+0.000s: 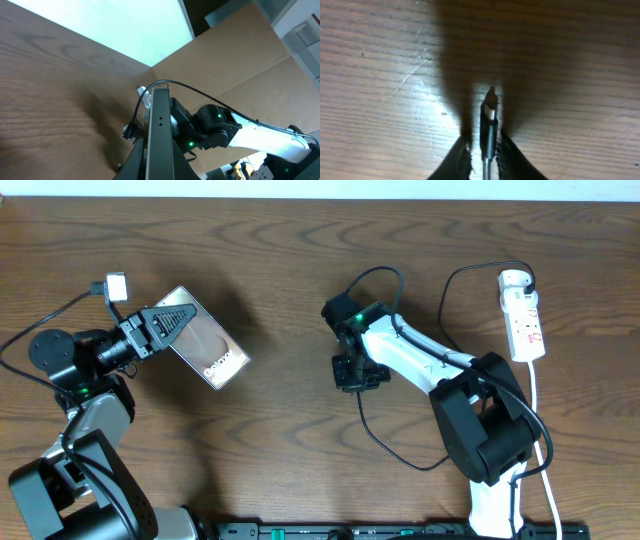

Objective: Plug charger to phone and switch on socket
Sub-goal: 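Open the right gripper and lift it away from the phone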

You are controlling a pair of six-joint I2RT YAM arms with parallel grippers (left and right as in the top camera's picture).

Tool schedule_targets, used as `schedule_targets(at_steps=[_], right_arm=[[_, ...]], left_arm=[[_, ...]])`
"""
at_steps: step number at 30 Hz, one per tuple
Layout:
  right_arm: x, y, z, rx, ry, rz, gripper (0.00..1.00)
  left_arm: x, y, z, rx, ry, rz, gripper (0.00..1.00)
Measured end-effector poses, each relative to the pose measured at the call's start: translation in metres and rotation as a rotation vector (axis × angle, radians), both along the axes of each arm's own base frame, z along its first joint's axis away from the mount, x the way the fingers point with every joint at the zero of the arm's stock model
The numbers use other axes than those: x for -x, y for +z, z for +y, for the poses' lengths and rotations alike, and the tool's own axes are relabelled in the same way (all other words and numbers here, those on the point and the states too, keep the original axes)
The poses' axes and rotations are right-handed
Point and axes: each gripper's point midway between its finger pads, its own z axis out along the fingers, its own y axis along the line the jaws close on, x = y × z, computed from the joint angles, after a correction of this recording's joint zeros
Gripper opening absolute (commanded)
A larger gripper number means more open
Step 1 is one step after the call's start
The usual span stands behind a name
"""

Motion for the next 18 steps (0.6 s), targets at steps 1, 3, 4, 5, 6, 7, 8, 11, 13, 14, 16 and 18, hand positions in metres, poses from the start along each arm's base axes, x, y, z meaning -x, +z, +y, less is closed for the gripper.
schedule_targets(at_steps=[1,3,4,5,6,7,8,11,13,14,16,18], right_arm=[[0.0000,-0.0001,-0.0007,0.006,-0.010,-0.001,0.10],[-0.0001,-0.0001,-0.0010,0.011,-0.023,-0.003,0.10],[0.0000,-0.0002,-0.0008,0.015,-0.028,-0.005,0.09],[0.0001,-0.0002,-0.0007,0.018,-0.029,-0.008,0.06],[0.0001,-0.0003,-0.0010,0.025,-0.030,-0.011,0.01],[0.0008,-0.0002,-0.0007,0.025,-0.032,-0.010,0.01],[0.0015,-0.0002,0.0001,0.026,-0.033,-0.010,0.01],[0.0030,-0.0002,0.0021,0.026,-0.030,-0.010,0.01],[0.0032,-0.0002,0.0022,0.028,-0.030,-0.011,0.01],[0.0032,-0.0002,0.0022,0.028,-0.032,-0.011,0.01],[0.0032,-0.0002,0.0022,0.028,-0.033,-0.011,0.01],[0.0032,-0.0002,0.0023,0.028,-0.034,-0.011,0.01]], left_arm=[[-0.0001,0.0000,0.0000,0.000,0.000,0.000,0.07],[-0.0001,0.0000,0.0000,0.000,0.000,0.000,0.07],[0.0000,0.0000,0.0000,0.000,0.000,0.000,0.07],[-0.0001,0.0000,0.0000,0.000,0.000,0.000,0.07],[0.0000,0.0000,0.0000,0.000,0.000,0.000,0.07],[0.0000,0.0000,0.0000,0.000,0.000,0.000,0.07],[-0.0001,0.0000,0.0000,0.000,0.000,0.000,0.07],[0.0000,0.0000,0.0000,0.000,0.000,0.000,0.07],[0.0000,0.0000,0.0000,0.000,0.000,0.000,0.07],[-0.0001,0.0000,0.0000,0.000,0.000,0.000,0.07],[0.0000,0.0000,0.0000,0.000,0.000,0.000,0.07],[-0.0001,0.0000,0.0000,0.000,0.000,0.000,0.07]])
